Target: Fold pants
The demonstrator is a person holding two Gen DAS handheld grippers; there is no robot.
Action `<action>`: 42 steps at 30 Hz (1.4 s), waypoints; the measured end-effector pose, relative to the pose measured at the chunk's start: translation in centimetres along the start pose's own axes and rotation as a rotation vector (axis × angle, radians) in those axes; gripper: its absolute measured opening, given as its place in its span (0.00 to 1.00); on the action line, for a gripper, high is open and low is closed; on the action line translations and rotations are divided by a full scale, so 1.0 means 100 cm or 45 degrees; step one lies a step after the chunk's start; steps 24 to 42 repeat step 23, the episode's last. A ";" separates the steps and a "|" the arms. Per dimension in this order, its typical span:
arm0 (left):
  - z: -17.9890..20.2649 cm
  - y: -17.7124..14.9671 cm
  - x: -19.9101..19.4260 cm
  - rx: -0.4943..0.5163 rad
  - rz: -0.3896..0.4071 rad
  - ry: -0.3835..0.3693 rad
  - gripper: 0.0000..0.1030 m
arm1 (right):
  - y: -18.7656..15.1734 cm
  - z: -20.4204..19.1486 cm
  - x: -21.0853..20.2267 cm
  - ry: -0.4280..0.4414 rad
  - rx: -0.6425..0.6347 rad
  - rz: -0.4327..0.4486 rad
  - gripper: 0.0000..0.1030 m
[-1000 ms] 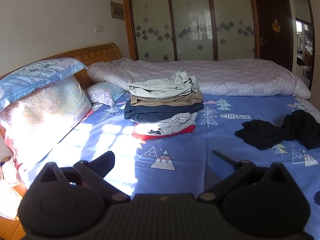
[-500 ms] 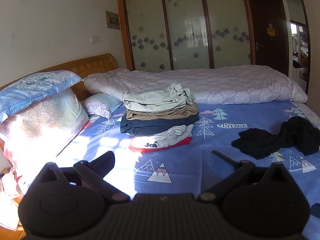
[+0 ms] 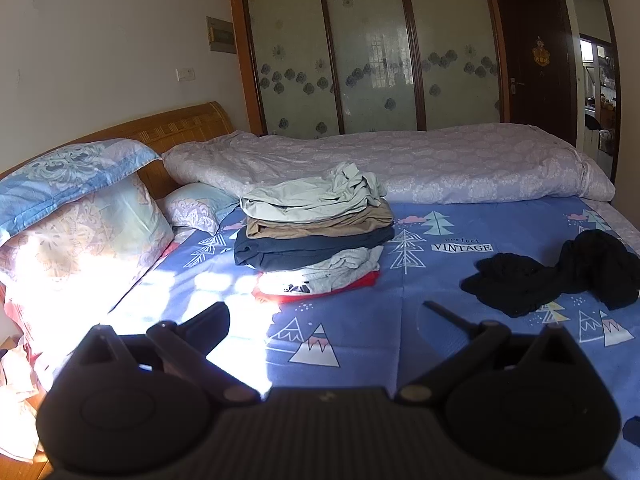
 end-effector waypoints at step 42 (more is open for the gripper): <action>-0.003 -0.003 0.003 -0.014 -0.016 -0.033 1.00 | -0.001 0.003 0.002 0.000 0.003 -0.013 1.00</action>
Point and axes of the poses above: each gripper's, at about its wrist camera, not at the fingertips, and x roughly the way its jaws point, z to its right, y to its top, the point moved 3 cm from there along x, roughly the way its jaws point, and after that the axes turned 6 degrees about -z, right-handed, at the moved point
